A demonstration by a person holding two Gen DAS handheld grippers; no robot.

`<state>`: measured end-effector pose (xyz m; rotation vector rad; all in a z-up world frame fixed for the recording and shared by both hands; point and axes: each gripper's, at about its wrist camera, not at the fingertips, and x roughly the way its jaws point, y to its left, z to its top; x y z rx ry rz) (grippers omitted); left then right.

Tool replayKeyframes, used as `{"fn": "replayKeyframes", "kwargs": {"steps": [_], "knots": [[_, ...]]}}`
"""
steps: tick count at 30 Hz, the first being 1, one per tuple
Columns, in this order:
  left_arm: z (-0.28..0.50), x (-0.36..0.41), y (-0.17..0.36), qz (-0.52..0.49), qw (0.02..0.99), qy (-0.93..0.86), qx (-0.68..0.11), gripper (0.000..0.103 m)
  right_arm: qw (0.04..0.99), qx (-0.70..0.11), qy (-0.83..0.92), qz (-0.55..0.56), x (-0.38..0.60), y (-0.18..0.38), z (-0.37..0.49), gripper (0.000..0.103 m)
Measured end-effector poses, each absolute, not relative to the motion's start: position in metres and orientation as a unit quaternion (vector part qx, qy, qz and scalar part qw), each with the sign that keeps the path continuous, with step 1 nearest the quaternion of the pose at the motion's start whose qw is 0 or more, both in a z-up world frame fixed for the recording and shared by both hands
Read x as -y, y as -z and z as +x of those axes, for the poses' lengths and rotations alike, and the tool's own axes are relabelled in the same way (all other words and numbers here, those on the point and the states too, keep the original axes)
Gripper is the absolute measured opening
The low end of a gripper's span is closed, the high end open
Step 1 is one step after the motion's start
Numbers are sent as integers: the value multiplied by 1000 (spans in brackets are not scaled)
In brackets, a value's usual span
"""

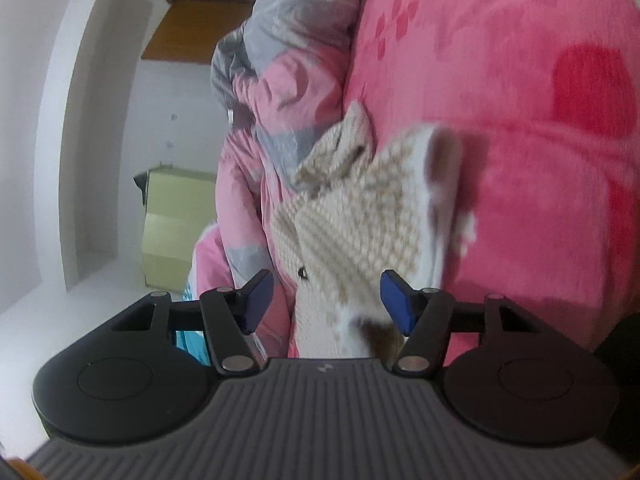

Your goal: Fold clothes

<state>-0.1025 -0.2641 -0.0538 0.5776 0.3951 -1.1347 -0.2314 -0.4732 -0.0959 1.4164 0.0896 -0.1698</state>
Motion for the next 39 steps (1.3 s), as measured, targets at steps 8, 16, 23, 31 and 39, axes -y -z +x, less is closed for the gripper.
{"fn": "replayKeyframes", "kwargs": {"steps": [8,16,23,31,39], "knots": [[-102,294,53,290,779,526,-180,35,776,-80,130,612,484,100,-223,56],[-88,291,55,271,804,488,-206,1,748,-66,57,658,476,110,-226,57],[-81,285,39,209,802,518,-210,36,717,-60,23,694,469,119,-225,59],[-91,336,50,267,794,509,-196,40,692,-15,14,721,459,127,-245,63],[-73,314,38,195,838,466,-204,6,683,3,4,731,461,131,-252,68]]}}
